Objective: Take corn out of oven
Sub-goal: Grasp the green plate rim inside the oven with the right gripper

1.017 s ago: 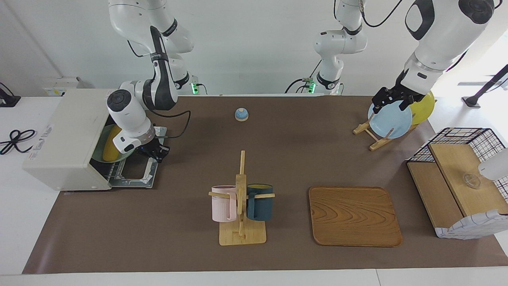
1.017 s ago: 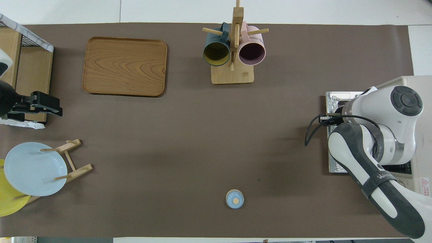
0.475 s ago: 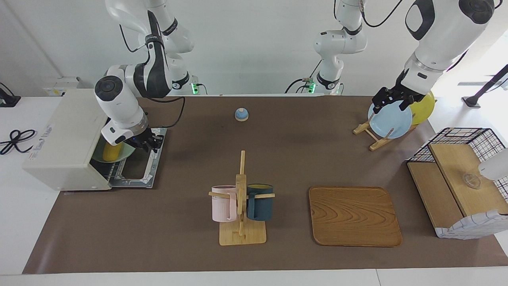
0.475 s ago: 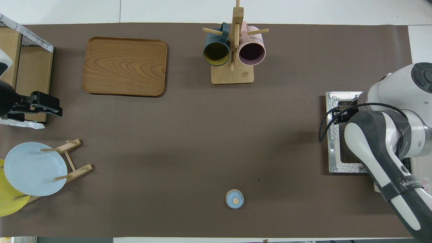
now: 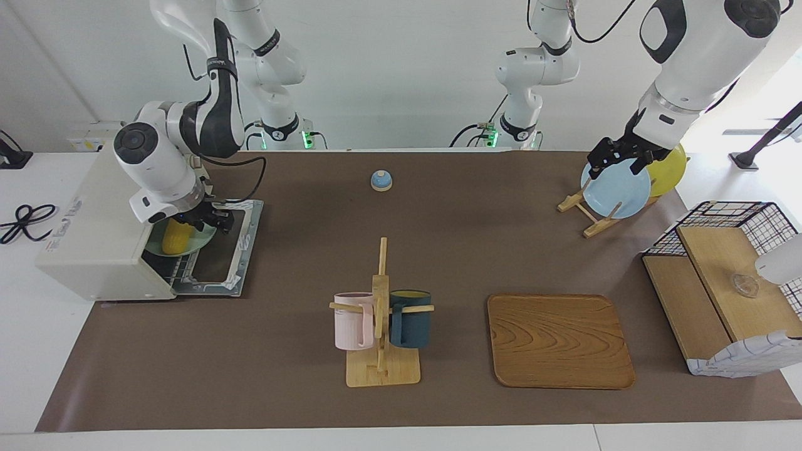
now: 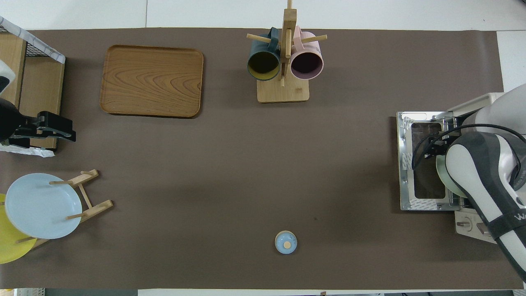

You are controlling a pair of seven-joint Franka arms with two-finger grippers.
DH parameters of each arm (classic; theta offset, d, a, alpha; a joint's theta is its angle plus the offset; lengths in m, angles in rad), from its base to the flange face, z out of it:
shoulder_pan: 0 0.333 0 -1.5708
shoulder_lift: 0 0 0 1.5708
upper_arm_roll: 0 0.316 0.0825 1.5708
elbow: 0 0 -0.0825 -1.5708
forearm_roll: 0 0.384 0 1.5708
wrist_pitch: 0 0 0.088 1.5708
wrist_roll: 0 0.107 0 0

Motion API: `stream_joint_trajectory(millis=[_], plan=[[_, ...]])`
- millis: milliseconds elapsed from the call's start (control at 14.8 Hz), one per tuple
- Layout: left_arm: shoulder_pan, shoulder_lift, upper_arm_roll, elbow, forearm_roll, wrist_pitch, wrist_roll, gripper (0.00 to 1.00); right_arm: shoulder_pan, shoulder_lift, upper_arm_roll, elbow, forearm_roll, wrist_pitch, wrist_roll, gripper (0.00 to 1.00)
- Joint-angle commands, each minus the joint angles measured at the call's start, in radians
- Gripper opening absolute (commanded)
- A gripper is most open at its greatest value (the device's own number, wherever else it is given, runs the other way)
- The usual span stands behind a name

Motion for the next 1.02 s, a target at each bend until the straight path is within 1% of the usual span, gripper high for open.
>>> stream_joint_trajectory(millis=[0,203,339,475,542,610,678,814,881,949], plan=[[0.010,-0.004,-0.006,0.001,0.019,-0.002,0.003,1.00,-0.002,-0.035,0.008,-0.058,-0.015,0.029,0.025,0.62],[0.010,-0.004,-0.007,0.001,0.019,-0.002,0.003,1.00,-0.005,-0.052,0.007,-0.110,-0.015,0.082,0.022,0.61],[0.010,-0.004,-0.006,0.001,0.019,-0.002,0.003,1.00,-0.003,-0.055,0.005,-0.110,-0.015,0.069,0.015,0.43],[0.010,-0.004,-0.007,0.001,0.019,0.000,0.003,1.00,-0.002,-0.059,0.005,-0.113,-0.016,0.044,0.020,0.31],[0.010,-0.004,-0.007,0.001,0.019,0.000,0.003,1.00,-0.002,-0.063,0.005,-0.113,-0.024,0.023,0.021,0.23],[0.010,-0.004,-0.007,0.001,0.019,0.003,0.002,1.00,-0.002,-0.066,0.005,-0.113,-0.034,0.015,0.021,0.13],[0.010,-0.004,-0.007,0.002,0.019,0.003,0.003,1.00,-0.002,-0.066,0.007,-0.113,-0.051,0.012,0.018,0.00],[0.012,-0.004,-0.006,0.001,0.019,0.000,0.003,1.00,0.012,-0.066,0.014,-0.109,-0.085,-0.020,0.018,0.00],[0.014,-0.004,-0.003,0.002,0.019,0.001,0.005,1.00,0.035,-0.066,0.025,-0.096,-0.099,-0.046,0.020,0.00],[0.014,-0.004,-0.003,0.001,0.019,0.001,0.005,1.00,0.084,-0.064,0.027,-0.081,-0.102,-0.066,0.023,0.00]])
